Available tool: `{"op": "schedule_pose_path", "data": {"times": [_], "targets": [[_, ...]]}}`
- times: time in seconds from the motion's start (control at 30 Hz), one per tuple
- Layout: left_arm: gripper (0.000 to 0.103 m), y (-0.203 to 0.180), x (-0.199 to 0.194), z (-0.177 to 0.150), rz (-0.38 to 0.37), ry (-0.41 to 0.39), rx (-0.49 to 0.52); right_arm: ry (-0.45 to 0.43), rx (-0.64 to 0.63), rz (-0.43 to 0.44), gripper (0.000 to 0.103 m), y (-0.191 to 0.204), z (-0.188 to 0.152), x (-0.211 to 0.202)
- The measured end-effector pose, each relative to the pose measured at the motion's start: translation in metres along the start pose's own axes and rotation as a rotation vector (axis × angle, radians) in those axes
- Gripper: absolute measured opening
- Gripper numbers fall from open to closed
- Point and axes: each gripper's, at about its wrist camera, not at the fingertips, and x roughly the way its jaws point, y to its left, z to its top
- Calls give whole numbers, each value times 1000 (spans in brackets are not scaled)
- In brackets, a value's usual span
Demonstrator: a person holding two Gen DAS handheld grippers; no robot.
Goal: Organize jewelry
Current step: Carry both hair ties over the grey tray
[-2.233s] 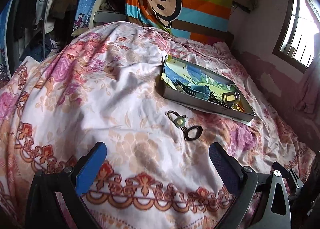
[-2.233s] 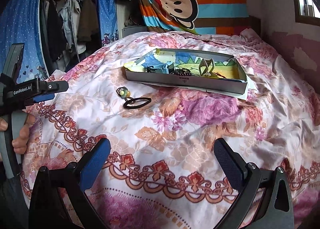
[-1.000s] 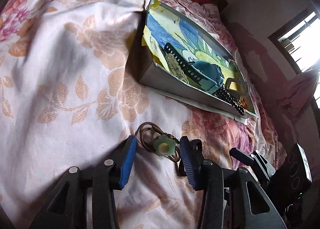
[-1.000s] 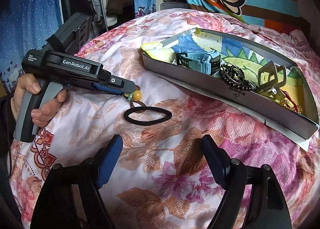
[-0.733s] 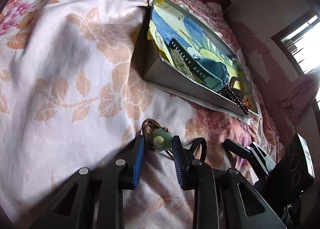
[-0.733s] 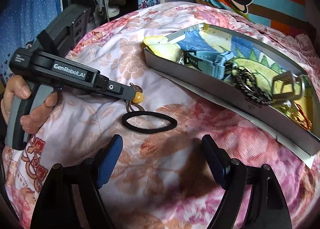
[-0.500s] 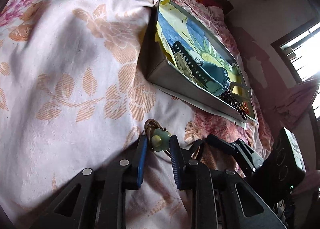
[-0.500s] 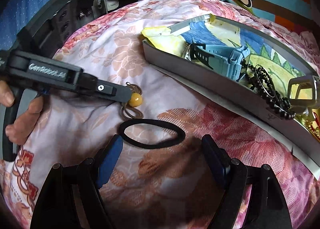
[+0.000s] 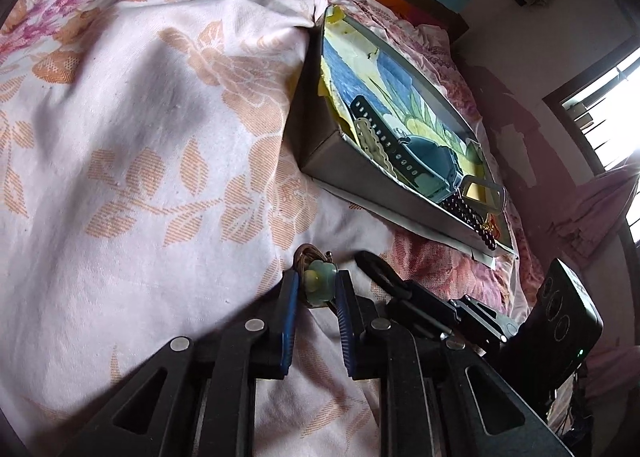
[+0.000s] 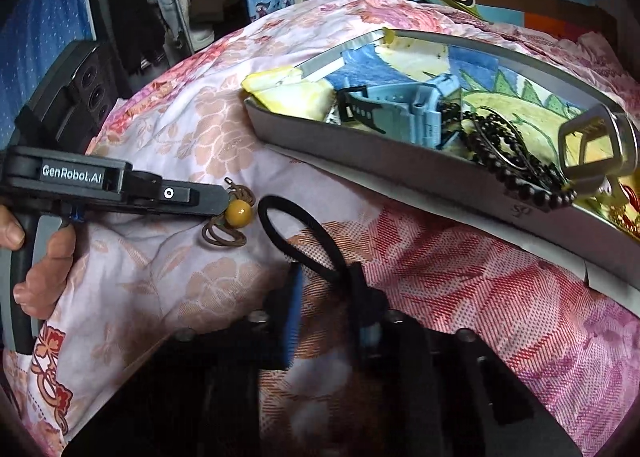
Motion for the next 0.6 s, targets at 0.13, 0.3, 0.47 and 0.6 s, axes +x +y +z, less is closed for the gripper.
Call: {"op": "schedule_pose_path", "data": {"times": [0.13,0.3,0.47,0.6], "targets": [[17,-4,-2,-1,13,-14,22,-12,25,22,9,-6,0,0],[17,-10,-8,-2,29,-40,51,-40,26,28,8,-8,1,-2],[17,-26,-25,-5,37,-111,133,-87,28,34,7,-10,2,-11],[17,-39,-38,-8,41,-171,201,-172,44,45,7,-13,5,-24]]}}
